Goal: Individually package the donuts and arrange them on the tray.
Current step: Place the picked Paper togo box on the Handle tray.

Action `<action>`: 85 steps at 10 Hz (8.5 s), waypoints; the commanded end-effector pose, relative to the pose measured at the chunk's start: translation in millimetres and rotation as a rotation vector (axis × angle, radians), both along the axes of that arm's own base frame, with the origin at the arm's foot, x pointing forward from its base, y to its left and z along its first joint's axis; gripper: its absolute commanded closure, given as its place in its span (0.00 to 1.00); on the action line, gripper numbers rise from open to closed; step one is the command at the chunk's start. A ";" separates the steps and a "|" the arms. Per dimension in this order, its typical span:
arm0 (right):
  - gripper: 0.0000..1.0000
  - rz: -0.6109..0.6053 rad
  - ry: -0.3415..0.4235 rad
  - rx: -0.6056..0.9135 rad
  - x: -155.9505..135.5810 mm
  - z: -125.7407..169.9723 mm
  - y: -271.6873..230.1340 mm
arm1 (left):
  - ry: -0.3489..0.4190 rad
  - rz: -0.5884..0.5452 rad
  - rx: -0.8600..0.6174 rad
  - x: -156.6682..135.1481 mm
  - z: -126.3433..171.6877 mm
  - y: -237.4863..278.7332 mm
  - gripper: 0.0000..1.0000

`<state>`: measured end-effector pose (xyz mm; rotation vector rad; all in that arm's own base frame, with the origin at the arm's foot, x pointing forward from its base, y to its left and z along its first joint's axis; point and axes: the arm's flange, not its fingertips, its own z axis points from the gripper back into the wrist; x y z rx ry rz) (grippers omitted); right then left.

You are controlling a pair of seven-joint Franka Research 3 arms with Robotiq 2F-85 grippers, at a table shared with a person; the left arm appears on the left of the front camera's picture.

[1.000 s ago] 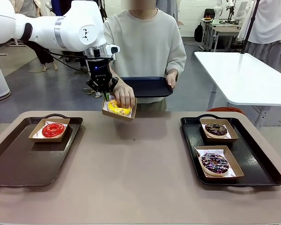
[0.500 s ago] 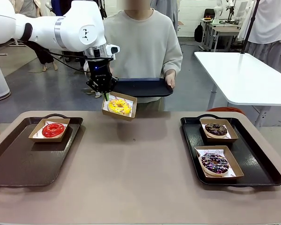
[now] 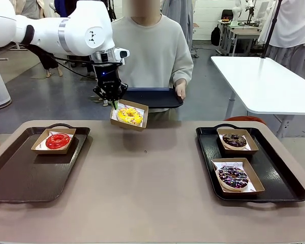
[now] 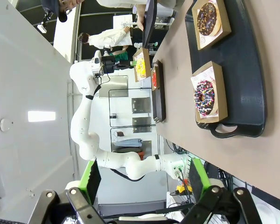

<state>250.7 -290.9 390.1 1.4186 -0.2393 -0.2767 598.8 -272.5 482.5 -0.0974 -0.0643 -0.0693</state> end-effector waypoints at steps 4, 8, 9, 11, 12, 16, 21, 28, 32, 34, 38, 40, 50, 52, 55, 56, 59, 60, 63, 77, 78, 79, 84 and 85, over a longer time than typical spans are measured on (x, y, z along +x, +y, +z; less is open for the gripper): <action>0.00 -0.002 -0.002 0.007 -1.0 -0.5 -0.8 | 0.030 0.011 -0.109 -130.6 44.5 134.4 0.99; 0.00 -0.002 -0.002 0.007 -1.0 -0.5 -0.8 | 0.026 0.045 -0.107 -179.1 7.4 219.6 0.99; 0.00 -0.002 -0.002 0.007 -1.0 -0.5 -0.8 | 0.030 0.064 -0.107 -181.5 -6.2 239.9 0.99; 0.00 -0.002 -0.002 0.007 -1.0 -0.5 -0.8 | 0.019 0.059 -0.082 -183.9 -26.4 264.0 0.99; 0.00 -0.002 -0.002 0.007 -1.0 -0.5 -0.8 | 0.016 0.054 -0.078 -181.5 -33.8 272.0 0.99; 0.00 -0.002 -0.002 0.007 -1.0 -0.5 -0.8 | 0.040 0.070 -0.081 -182.0 -34.5 272.8 0.99; 0.00 -0.002 -0.002 0.007 -1.0 -0.5 -0.8 | 0.040 0.070 -0.081 -182.0 -34.5 272.8 0.99; 0.00 -0.002 -0.002 0.007 -1.0 -0.5 -0.8 | 0.045 -0.013 -0.083 -196.0 -70.4 287.2 0.99; 0.00 -0.002 -0.002 0.007 -1.0 -0.5 -0.8 | -0.001 0.106 -0.081 -204.4 -104.9 302.3 0.99; 0.00 -0.002 -0.002 0.007 -1.0 -0.5 -0.8 | 0.004 0.136 -0.082 -199.7 -115.7 307.9 0.99; 0.00 -0.002 -0.002 0.007 -1.0 -0.5 -0.8 | 0.041 0.150 -0.069 -183.1 -128.5 309.6 0.99; 0.00 -0.002 -0.002 0.007 -1.0 -0.5 -0.8 | 0.034 0.142 -0.059 -180.2 -128.2 306.1 0.41; 0.00 -0.002 -0.002 0.007 -1.0 -0.5 -0.8 | 0.006 0.046 -0.024 -212.7 -71.5 302.0 0.18; 0.00 -0.002 -0.002 0.007 -1.0 -0.5 -0.8 | -0.012 0.023 -0.035 -226.6 -52.1 300.7 0.18; 0.00 -0.002 -0.002 0.007 -1.0 -0.5 -0.8 | -0.003 0.048 -0.040 -213.7 -58.4 298.8 0.18; 0.00 -0.002 -0.002 0.007 -1.0 -0.5 -0.8 | -0.003 0.048 -0.040 -213.7 -58.4 298.8 0.18; 0.00 -0.002 -0.002 0.007 -1.0 -0.5 -0.8 | -0.042 0.096 -0.144 -206.5 -41.1 322.2 0.18; 0.00 -0.002 -0.002 0.007 -1.0 -0.5 -0.8 | -0.044 0.101 -0.310 -194.3 -27.6 352.3 0.18; 0.00 -0.002 -0.002 0.007 -1.0 -0.5 -0.8 | -0.106 0.091 -0.743 -194.5 -16.0 434.7 0.18; 0.00 -0.002 -0.002 0.007 -1.0 -0.5 -0.8 | -0.034 0.206 -1.309 -251.0 -109.4 560.5 0.18; 0.00 -0.002 -0.002 0.007 -1.0 -0.5 -0.8 | -0.034 0.206 -1.309 -251.0 -109.4 560.5 0.18; 0.00 -0.002 -0.002 0.007 -1.0 -0.5 -0.8 | -0.034 0.206 -1.309 -251.0 -109.4 560.5 0.18; 0.00 -0.002 -0.002 0.007 -1.0 -0.5 -0.8 | -0.034 0.206 -1.309 -251.0 -109.4 560.5 0.18; 0.00 -0.002 -0.002 0.007 -1.0 -0.5 -0.8 | -0.034 0.206 -1.309 -251.0 -109.4 560.5 0.18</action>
